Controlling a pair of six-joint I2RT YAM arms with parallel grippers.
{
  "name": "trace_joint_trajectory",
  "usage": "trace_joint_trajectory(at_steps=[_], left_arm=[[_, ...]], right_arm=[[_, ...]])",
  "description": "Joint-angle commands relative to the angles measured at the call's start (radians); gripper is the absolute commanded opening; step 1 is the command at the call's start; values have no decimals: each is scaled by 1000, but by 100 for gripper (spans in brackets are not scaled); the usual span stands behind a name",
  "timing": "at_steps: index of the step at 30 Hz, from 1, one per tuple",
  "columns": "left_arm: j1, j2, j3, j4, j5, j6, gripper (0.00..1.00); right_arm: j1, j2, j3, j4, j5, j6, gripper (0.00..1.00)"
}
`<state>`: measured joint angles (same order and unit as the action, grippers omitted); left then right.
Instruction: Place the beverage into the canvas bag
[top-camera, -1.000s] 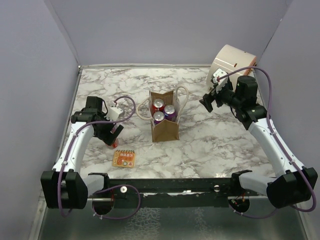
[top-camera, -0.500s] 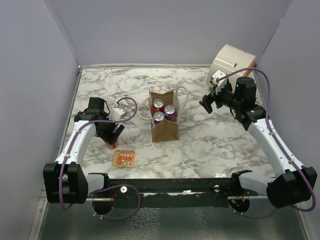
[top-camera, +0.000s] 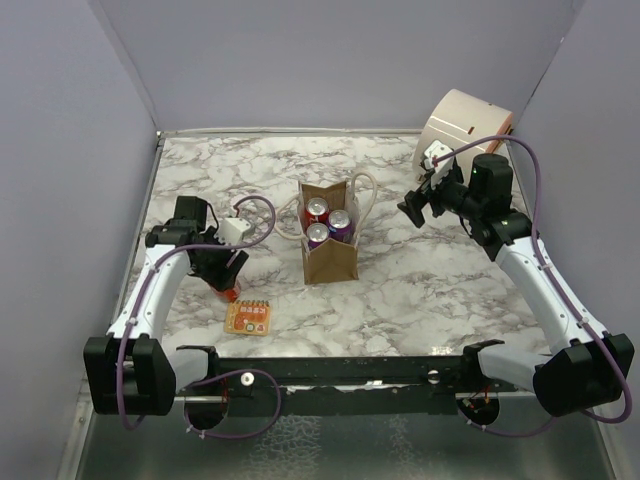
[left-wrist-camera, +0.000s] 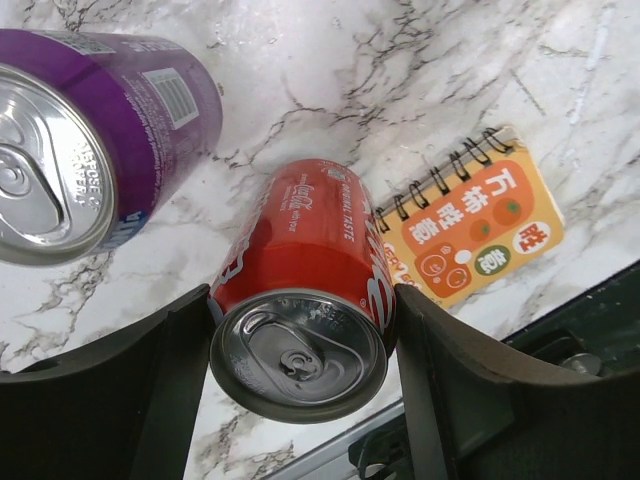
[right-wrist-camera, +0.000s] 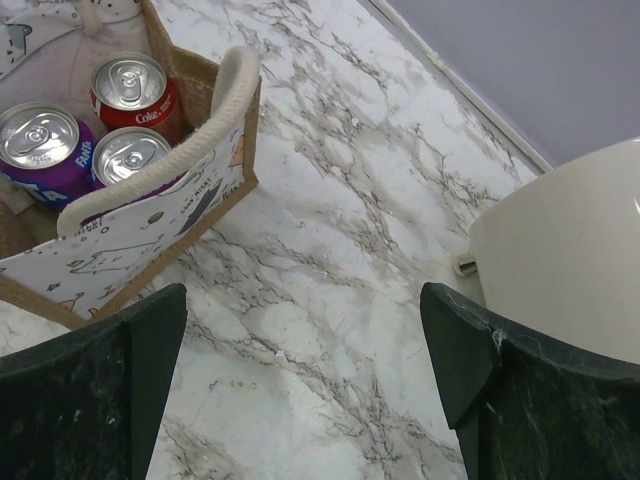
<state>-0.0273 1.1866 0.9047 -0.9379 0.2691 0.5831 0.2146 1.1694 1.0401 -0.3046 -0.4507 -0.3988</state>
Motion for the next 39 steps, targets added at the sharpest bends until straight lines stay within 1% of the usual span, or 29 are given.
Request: trace_joint_trajectory(at_steps=[1,6,9,11,13,19,23,26,33,35,39], left_arm=[[4,-81,88,-66,115,37,39],[3,-112,177,-129,171,41,36],[3,-128,241,-160,206,37,32],[3,-135,289,-176,215,29,27],[3,-137,339,-187,216,21,21],[1,-113,494,-198,231,-8,1],[1,-75,600,-194,235,-45,0],[1,-41,690,-193,250,-78,0],[-6,37,828,-145,322,-182,0],[-10,64,859,-131,352,-203,0],[-37,127,926,-105,363,-242,0]], right_arm=[[-4,0,-5,29,-37,-15,100],[-4,-2,-3,9,-89,-37,100],[-4,-3,5,-10,-125,-50,100],[-5,-4,12,-28,-155,-60,100],[-4,-3,27,-49,-190,-68,100],[6,11,84,-140,-359,-107,99],[49,33,130,-194,-431,-144,96],[106,53,156,-226,-447,-173,95],[272,117,190,-246,-391,-225,93],[304,139,184,-233,-378,-230,92],[348,167,146,-163,-336,-209,89]])
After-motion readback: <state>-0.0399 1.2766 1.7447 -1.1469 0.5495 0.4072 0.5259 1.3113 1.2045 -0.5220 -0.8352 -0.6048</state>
